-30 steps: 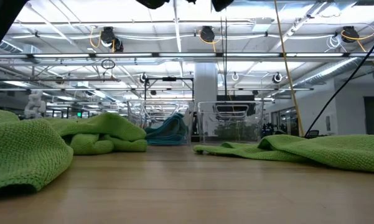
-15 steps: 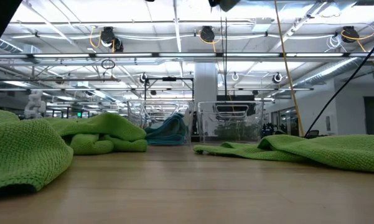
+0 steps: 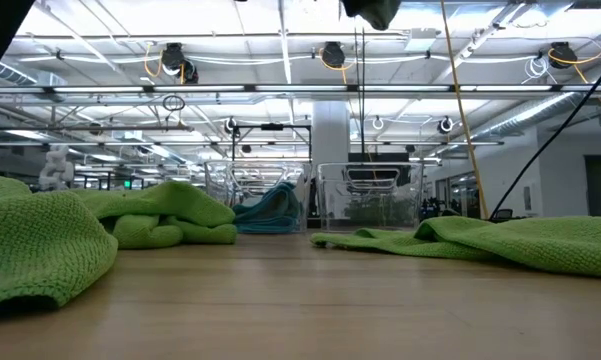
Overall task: Fold microfiber towels
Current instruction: Stack the folded blue microfiber towel on top of the other blue microfiber towel in the left transparent bin
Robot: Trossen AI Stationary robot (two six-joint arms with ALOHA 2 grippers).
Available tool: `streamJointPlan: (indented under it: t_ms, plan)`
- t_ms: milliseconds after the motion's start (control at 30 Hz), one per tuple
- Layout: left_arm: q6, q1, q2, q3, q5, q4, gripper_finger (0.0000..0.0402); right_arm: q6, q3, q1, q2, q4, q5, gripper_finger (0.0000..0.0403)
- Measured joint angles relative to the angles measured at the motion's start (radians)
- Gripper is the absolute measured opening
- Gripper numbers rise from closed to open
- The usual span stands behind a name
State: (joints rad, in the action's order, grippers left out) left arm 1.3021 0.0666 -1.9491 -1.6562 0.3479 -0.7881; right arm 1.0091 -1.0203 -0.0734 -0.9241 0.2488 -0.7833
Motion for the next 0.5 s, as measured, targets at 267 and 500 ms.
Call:
streamJointPlan:
  t_ms: [267,500]
  plan:
    - [0.082,0.012,0.000,0.000,-0.007,0.028,0.0395,0.012,0.000,0.000,-0.010,0.000,0.006,0.0020]
    - [0.171,0.021,0.000,0.000,0.035,0.058,0.0383,0.021,0.000,0.000,-0.032,0.012,0.033,0.0020]
